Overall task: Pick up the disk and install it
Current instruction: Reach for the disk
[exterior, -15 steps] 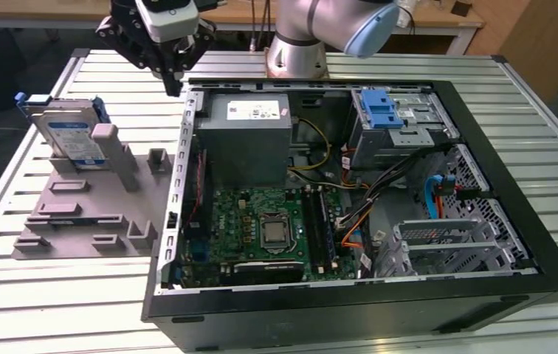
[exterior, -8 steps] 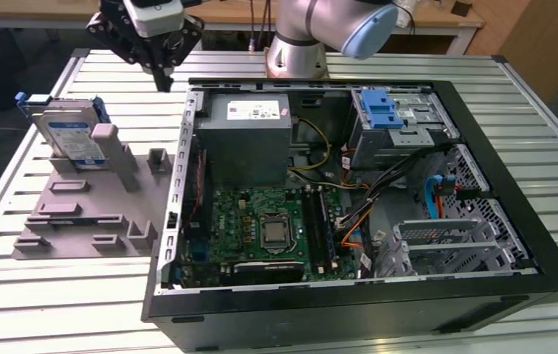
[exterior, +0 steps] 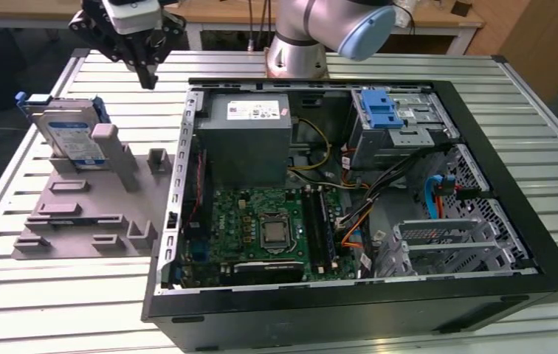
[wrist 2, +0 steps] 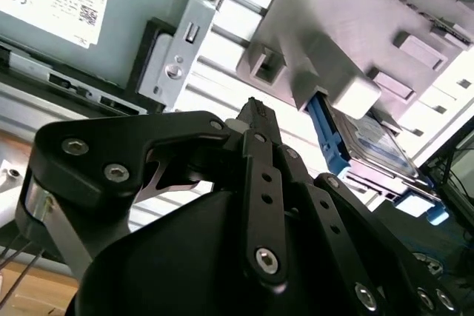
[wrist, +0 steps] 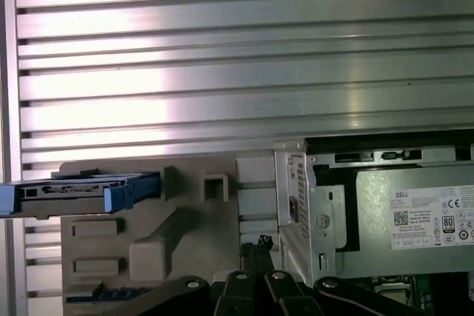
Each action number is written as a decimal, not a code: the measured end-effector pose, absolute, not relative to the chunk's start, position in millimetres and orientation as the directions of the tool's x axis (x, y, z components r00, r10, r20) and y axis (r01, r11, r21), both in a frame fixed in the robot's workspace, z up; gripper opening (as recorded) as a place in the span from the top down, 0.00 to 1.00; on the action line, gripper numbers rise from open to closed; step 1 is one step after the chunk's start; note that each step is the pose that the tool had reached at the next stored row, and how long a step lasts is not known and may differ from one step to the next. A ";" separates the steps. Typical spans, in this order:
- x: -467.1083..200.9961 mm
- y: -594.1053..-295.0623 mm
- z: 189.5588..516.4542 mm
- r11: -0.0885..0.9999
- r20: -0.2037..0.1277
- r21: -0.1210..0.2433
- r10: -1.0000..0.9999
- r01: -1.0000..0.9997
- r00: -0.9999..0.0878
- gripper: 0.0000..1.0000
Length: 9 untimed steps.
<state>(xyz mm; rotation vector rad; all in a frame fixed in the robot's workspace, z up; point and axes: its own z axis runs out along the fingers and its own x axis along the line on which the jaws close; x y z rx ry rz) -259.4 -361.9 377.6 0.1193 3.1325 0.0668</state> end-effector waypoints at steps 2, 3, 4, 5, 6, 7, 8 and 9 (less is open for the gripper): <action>-264.5 -359.9 377.2 0.996 -0.004 0.043 0.076 0.076 -0.997 0.89; -266.9 -359.1 377.0 0.996 -0.003 0.043 0.076 0.076 -0.997 0.89; -269.3 -358.5 376.8 0.996 -0.003 0.043 0.076 0.076 -0.997 0.89; -272.0 -357.9 376.6 0.996 -0.003 0.043 0.076 0.076 -0.997 0.89; -274.5 -357.4 376.4 0.996 -0.003 0.043 0.076 0.076 -0.997 0.89; -276.9 -357.1 376.2 0.996 -0.003 0.043 0.076 0.076 -0.997 0.89; -279.5 -356.6 376.0 0.996 -0.002 0.043 0.076 0.076 -0.997 0.89; -282.0 -356.3 375.9 0.996 -0.002 0.043 0.076 0.076 -0.997 0.89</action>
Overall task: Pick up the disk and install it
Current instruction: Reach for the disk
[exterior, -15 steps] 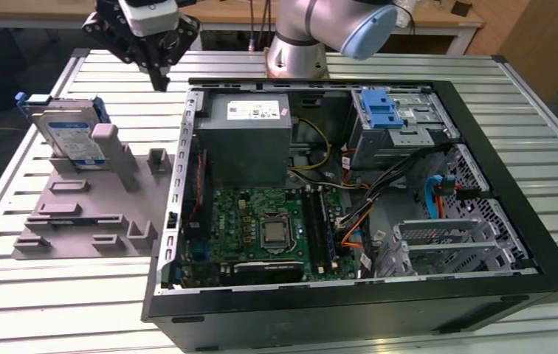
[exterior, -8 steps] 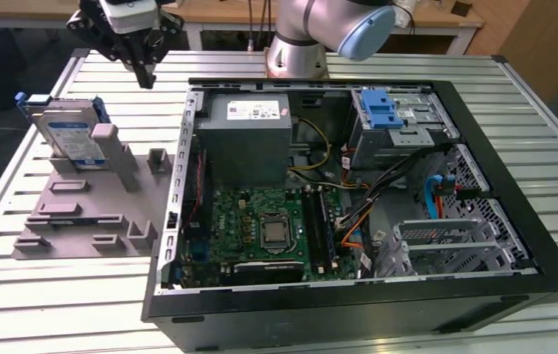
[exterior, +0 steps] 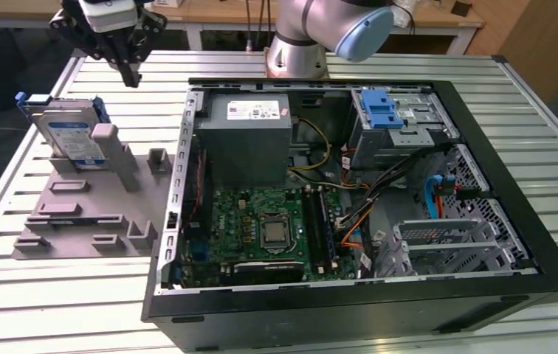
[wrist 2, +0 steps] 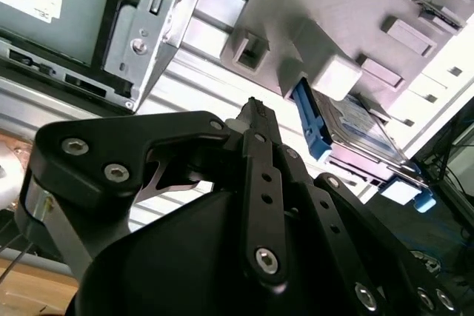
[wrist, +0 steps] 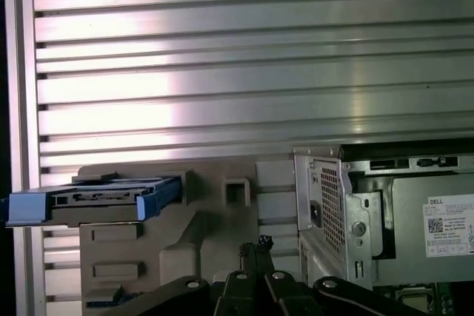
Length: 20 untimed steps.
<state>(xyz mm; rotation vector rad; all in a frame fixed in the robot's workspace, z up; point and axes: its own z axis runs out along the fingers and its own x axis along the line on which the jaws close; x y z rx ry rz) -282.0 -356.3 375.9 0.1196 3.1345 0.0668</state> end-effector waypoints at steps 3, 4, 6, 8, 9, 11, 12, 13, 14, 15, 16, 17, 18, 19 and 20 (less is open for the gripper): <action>-290.0 -355.4 375.2 0.996 -0.002 0.043 0.076 0.076 -0.997 0.89; -292.6 -355.3 374.9 0.996 -0.002 0.043 0.076 0.076 -0.997 0.89; -295.9 -355.1 374.7 0.996 -0.003 0.043 0.076 0.076 -0.997 0.89; -295.9 -355.1 374.7 0.996 -0.003 0.043 0.076 0.076 -0.997 0.89; -295.9 -355.1 374.8 0.996 -0.002 0.043 0.076 0.076 -0.997 0.89; -296.1 -355.1 374.7 0.996 -0.002 0.043 0.076 0.076 -0.997 0.89; -296.5 -355.1 374.7 0.996 -0.003 0.043 0.076 0.076 -0.997 0.89; -297.5 -355.1 374.8 0.996 -0.002 0.043 0.076 0.076 -0.997 0.89; -298.7 -355.1 374.8 0.996 -0.002 0.043 0.076 0.076 -0.997 0.89; -300.3 -355.0 374.7 0.996 -0.002 0.043 0.076 0.076 -0.997 0.89; -302.0 -355.0 374.7 0.996 -0.002 0.043 0.076 0.076 -0.997 0.89; -303.7 -355.0 374.7 0.996 -0.002 0.043 0.076 0.076 -0.997 0.89; -305.2 -355.0 374.7 0.996 -0.002 0.043 0.076 0.076 -0.997 0.89; -306.7 -355.0 374.7 0.996 -0.002 0.043 0.076 0.076 -0.997 0.89; -308.1 -354.9 374.6 0.996 -0.002 0.043 0.076 0.076 -0.997 0.89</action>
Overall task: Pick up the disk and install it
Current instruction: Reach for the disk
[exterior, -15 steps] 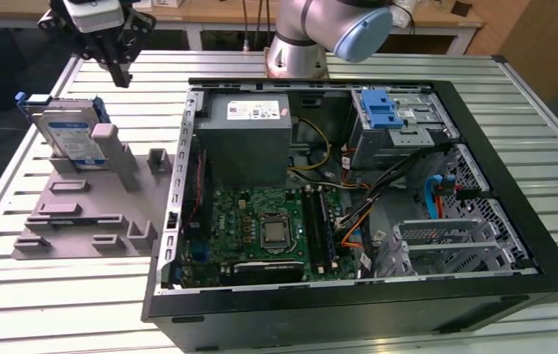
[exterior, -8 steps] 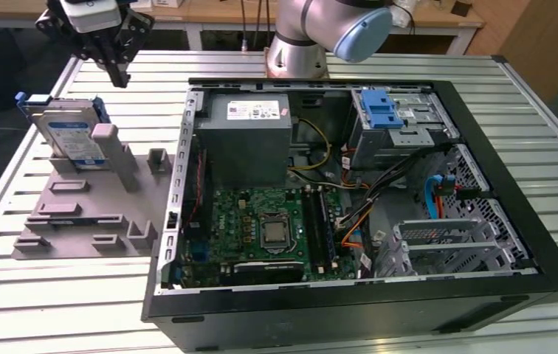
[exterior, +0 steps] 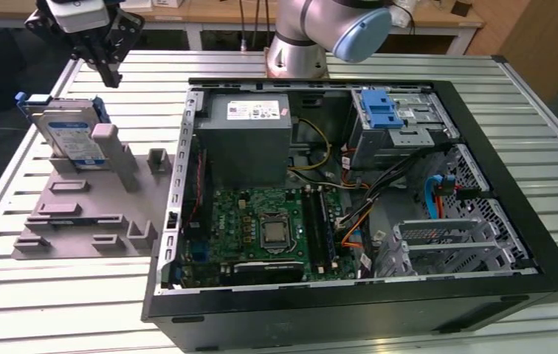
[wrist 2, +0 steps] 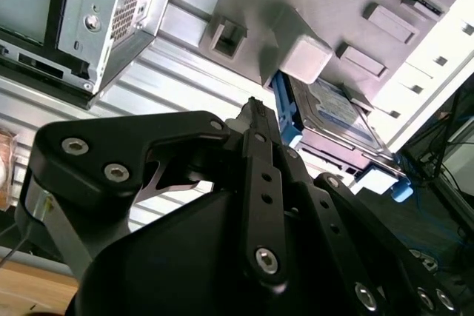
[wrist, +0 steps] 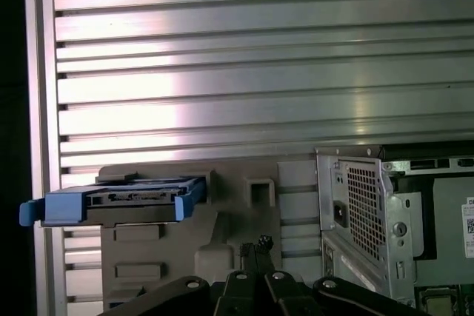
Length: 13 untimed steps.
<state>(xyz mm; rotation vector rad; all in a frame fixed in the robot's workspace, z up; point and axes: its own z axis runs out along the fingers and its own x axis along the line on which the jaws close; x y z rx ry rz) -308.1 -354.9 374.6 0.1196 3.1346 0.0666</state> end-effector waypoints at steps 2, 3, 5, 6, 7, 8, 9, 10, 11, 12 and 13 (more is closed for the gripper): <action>-310.3 -354.9 374.5 0.996 -0.002 0.043 0.076 0.076 -0.997 0.89; -311.4 -354.8 374.4 0.996 -0.002 0.043 0.076 0.076 -0.997 0.89; -313.4 -354.7 374.3 0.996 -0.002 0.043 0.076 0.076 -0.997 0.89; -314.5 -354.6 374.3 0.996 -0.002 0.043 0.076 0.076 -0.997 0.89; -315.7 -354.5 374.2 0.996 -0.002 0.043 0.076 0.076 -0.997 0.89; -317.0 -354.4 374.1 0.996 -0.002 0.043 0.076 0.076 -0.997 0.89; -318.5 -354.4 374.0 0.996 -0.002 0.043 0.076 0.076 -0.997 0.89; -320.0 -354.3 374.0 0.996 -0.002 0.043 0.076 0.076 -0.997 0.89; -321.6 -354.3 374.0 0.996 -0.002 0.043 0.076 0.076 -0.997 0.89; -323.8 -354.2 373.9 0.996 -0.002 0.043 0.076 0.076 -0.997 0.89; -326.5 -354.0 373.8 0.996 -0.002 0.043 0.076 0.076 -0.997 0.89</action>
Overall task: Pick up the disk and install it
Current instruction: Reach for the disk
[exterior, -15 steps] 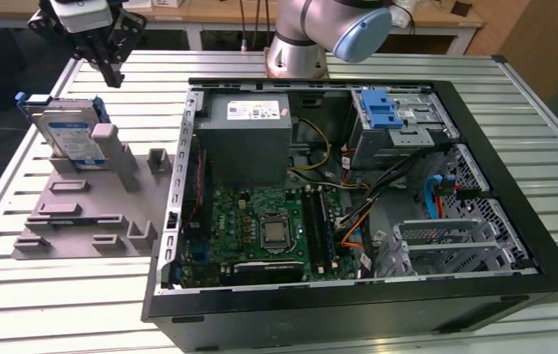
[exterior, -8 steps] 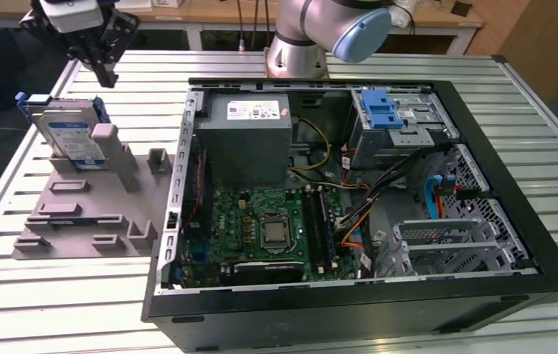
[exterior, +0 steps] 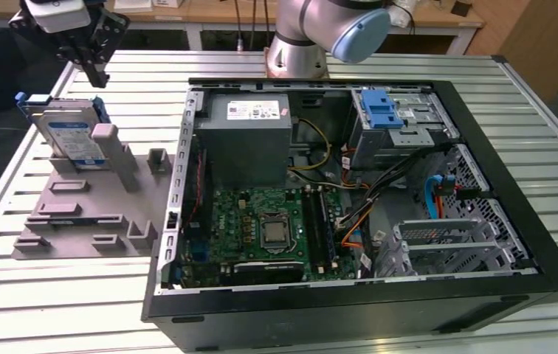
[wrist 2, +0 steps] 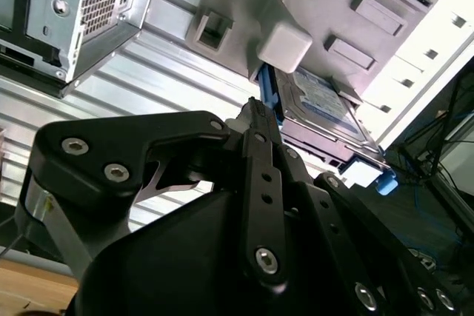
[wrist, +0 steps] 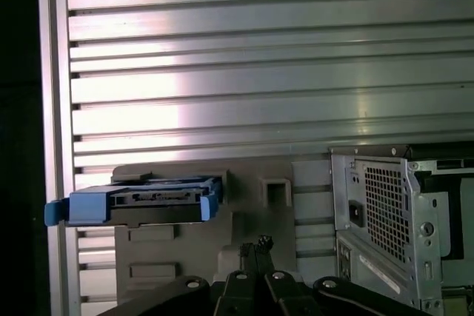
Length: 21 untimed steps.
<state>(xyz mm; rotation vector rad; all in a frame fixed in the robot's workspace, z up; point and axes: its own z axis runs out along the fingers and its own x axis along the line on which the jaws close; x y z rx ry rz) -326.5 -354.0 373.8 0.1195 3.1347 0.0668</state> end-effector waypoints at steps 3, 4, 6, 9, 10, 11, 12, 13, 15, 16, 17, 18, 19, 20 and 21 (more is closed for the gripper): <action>-334.7 -353.8 373.5 0.996 -0.002 0.043 0.076 0.076 -0.997 0.89; -337.4 -353.8 373.2 0.996 -0.002 0.043 0.076 0.076 -0.997 0.89; -342.7 -353.7 372.9 0.996 -0.002 0.043 0.076 0.076 -0.997 0.89; -350.6 -353.2 372.3 0.996 0.000 0.042 0.076 0.076 -0.997 0.89; -353.1 -352.8 372.0 0.996 0.000 0.042 0.076 0.076 -0.997 0.89; -355.6 -352.4 371.7 0.996 0.001 0.042 0.076 0.076 -0.997 0.89; -357.8 -351.9 371.5 0.996 0.002 0.042 0.076 0.076 -0.997 0.89; -359.1 -351.3 371.2 0.996 0.002 0.042 0.076 0.076 -0.997 0.89; -359.3 -351.0 371.2 0.996 0.002 0.042 0.076 0.076 -0.997 0.89; -359.3 -351.0 371.2 0.996 0.003 0.042 0.076 0.076 -0.997 0.89; -359.3 -350.9 371.2 0.996 0.003 0.042 0.076 0.076 -0.997 0.89; -359.4 -350.8 371.2 0.996 0.003 0.042 0.076 0.076 -0.997 0.89; -359.7 -350.3 371.2 0.996 0.003 0.042 0.076 0.076 -0.997 0.89; -360.4 -349.7 371.2 0.996 0.003 0.042 0.076 0.076 -0.997 0.89; -361.4 -349.1 371.1 0.996 0.003 0.042 0.076 0.076 -0.997 0.89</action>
